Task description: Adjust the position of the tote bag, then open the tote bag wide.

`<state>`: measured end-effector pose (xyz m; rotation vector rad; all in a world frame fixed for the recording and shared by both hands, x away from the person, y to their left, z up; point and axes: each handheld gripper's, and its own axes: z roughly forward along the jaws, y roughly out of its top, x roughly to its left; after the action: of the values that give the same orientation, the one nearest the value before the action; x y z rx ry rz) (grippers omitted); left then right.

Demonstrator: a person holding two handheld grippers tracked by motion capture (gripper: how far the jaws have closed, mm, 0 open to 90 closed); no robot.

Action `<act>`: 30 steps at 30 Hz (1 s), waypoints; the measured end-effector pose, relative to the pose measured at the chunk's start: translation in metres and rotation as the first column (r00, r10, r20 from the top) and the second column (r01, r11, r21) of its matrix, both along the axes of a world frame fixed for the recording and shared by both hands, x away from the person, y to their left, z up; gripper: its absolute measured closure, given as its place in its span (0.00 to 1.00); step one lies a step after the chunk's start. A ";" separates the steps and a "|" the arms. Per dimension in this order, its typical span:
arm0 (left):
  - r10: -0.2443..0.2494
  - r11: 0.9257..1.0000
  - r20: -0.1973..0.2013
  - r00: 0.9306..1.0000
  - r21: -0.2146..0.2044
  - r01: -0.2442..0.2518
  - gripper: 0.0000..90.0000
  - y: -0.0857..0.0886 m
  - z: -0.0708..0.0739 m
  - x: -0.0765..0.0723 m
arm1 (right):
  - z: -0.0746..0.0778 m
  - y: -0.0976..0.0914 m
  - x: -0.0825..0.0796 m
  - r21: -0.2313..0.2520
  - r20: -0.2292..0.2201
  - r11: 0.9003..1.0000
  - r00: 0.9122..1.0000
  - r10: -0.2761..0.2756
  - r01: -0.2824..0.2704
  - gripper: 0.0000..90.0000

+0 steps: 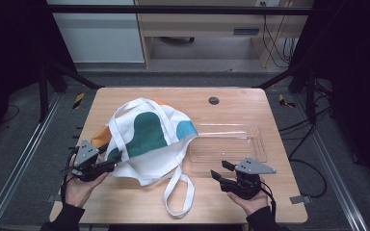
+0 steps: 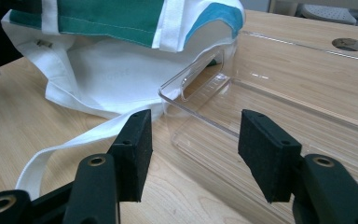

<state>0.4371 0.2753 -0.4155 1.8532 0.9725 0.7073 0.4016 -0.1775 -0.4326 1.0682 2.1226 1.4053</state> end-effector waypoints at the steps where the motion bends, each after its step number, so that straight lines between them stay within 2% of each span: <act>1: 0.001 1.000 -0.003 1.000 -0.002 -0.001 0.51 0.001 0.000 0.000 | 0.000 0.001 0.000 0.000 -0.001 1.000 1.000 0.003 -0.003 0.50; 12: 0.021 1.000 -0.039 0.999 0.009 -0.021 0.54 0.001 -0.007 0.001 | -0.001 0.011 0.001 0.000 -0.009 1.000 1.000 0.018 -0.018 0.51; 18: 0.035 0.999 -0.039 0.999 0.013 -0.035 0.61 0.001 -0.007 0.002 | -0.001 0.018 0.003 -0.004 -0.014 1.000 0.999 0.031 -0.031 0.55; 24: 0.035 0.999 -0.057 0.998 -0.016 -0.036 0.69 0.003 -0.006 0.003 | 0.000 0.028 0.004 -0.002 -0.014 0.999 0.999 0.049 -0.049 0.60; 30: 0.041 0.999 -0.066 0.997 -0.015 -0.042 0.78 0.003 -0.004 0.004 | 0.001 0.038 0.007 -0.005 -0.014 0.998 0.998 0.068 -0.068 0.65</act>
<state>0.4409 0.2779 -0.4196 1.8568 1.0582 0.6652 0.4089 -0.1390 -0.4318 1.0151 2.1902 1.4258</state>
